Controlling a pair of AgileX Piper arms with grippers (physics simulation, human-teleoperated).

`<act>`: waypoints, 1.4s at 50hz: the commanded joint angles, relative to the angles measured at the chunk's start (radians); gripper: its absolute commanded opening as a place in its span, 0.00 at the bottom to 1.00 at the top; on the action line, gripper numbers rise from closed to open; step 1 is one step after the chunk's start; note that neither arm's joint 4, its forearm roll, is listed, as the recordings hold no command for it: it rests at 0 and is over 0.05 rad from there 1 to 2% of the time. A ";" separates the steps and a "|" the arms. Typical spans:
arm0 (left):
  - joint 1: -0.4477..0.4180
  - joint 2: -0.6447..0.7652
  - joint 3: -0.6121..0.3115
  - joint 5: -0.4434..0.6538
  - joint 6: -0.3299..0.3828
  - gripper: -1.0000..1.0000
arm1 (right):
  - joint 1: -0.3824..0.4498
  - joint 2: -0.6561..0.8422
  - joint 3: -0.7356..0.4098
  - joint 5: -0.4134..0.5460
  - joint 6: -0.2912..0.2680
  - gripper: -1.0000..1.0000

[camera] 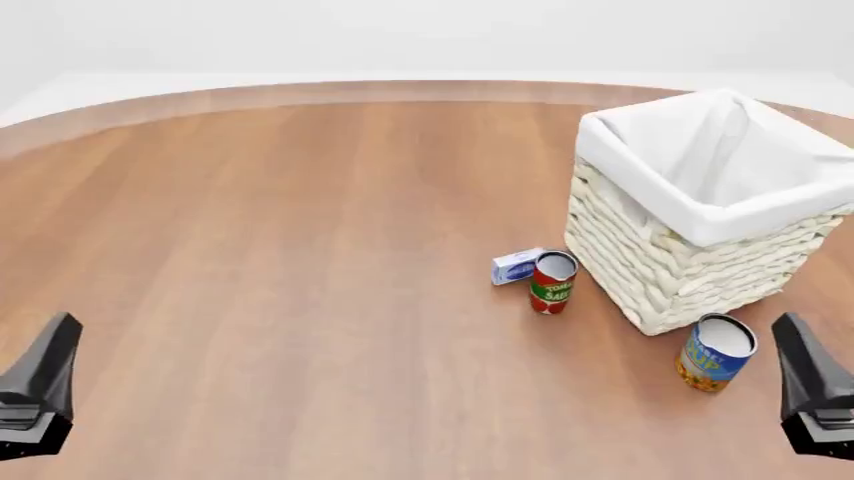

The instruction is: Pick up the ketchup, and put it in the basket.

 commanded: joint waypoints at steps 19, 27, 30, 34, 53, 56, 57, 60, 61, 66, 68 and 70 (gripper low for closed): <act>0.000 0.004 -0.003 -0.001 0.000 1.00 | -0.004 0.068 -0.005 -0.059 -0.007 1.00; 0.000 0.004 -0.003 -0.001 0.000 1.00 | 0.012 0.060 -0.020 -0.048 -0.034 1.00; 0.000 0.004 -0.003 -0.001 0.000 1.00 | 0.034 0.065 -0.032 -0.048 -0.048 1.00; 0.000 0.004 -0.003 -0.001 0.000 1.00 | 0.057 0.055 -0.049 -0.026 -0.055 1.00; 0.000 0.004 -0.003 -0.001 0.000 1.00 | 0.222 0.091 -0.072 -0.034 -0.099 1.00; 0.000 0.004 -0.003 -0.001 0.000 1.00 | 0.257 0.142 -0.068 -0.078 -0.108 1.00; 0.000 0.004 -0.003 -0.001 0.000 1.00 | 0.264 0.157 -0.067 -0.090 -0.110 1.00; 0.000 0.004 -0.003 -0.001 0.000 1.00 | 0.302 0.217 -0.066 -0.138 -0.116 1.00; 0.000 0.004 -0.003 -0.001 0.000 1.00 | 0.309 0.227 -0.066 -0.148 -0.118 1.00; 0.000 0.004 -0.003 -0.001 0.000 1.00 | 0.363 0.301 -0.064 -0.207 -0.125 1.00; 0.000 0.004 -0.003 -0.001 0.000 1.00 | 0.376 0.314 -0.065 -0.217 -0.128 1.00; 0.000 0.004 -0.003 -0.001 0.000 1.00 | 0.386 0.334 -0.068 -0.232 -0.133 1.00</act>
